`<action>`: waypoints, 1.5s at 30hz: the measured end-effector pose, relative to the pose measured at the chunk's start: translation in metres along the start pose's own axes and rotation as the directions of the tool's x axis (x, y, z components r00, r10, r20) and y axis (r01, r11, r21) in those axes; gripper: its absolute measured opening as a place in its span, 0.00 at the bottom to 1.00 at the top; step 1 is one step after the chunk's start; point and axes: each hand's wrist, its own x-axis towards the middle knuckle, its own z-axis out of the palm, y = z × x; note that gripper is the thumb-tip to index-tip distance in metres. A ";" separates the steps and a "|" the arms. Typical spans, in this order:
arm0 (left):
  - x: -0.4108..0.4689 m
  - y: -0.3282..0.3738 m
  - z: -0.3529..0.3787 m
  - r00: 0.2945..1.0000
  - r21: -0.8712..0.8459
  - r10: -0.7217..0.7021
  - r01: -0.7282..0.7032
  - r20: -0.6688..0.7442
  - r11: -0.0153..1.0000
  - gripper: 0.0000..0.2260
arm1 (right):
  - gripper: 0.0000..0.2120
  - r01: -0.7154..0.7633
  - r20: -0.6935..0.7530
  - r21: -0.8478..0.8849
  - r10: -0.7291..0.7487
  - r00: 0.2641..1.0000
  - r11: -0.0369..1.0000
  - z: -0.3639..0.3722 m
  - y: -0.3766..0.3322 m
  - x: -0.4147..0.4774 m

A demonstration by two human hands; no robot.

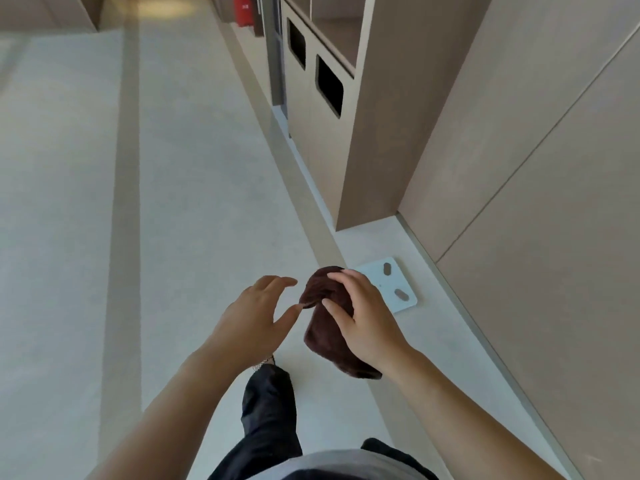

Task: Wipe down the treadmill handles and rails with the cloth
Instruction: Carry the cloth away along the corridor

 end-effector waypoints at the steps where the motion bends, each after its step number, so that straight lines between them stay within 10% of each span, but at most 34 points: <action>1: 0.024 -0.012 -0.010 1.000 -0.003 -0.006 0.006 -0.004 1.000 0.20 | 0.19 0.003 -0.004 -0.002 -0.003 1.000 1.000 0.004 -0.001 0.029; 33: 0.788 -0.095 -0.254 0.981 0.088 0.190 -0.193 0.034 0.977 0.19 | 0.18 -0.057 -0.259 0.049 0.068 0.964 0.997 -0.111 0.056 0.784; 45: 1.007 -0.069 -0.310 0.825 0.048 0.544 -0.556 0.153 0.830 0.18 | 0.24 -0.376 -0.607 -0.093 0.246 0.755 0.922 -0.198 0.091 0.965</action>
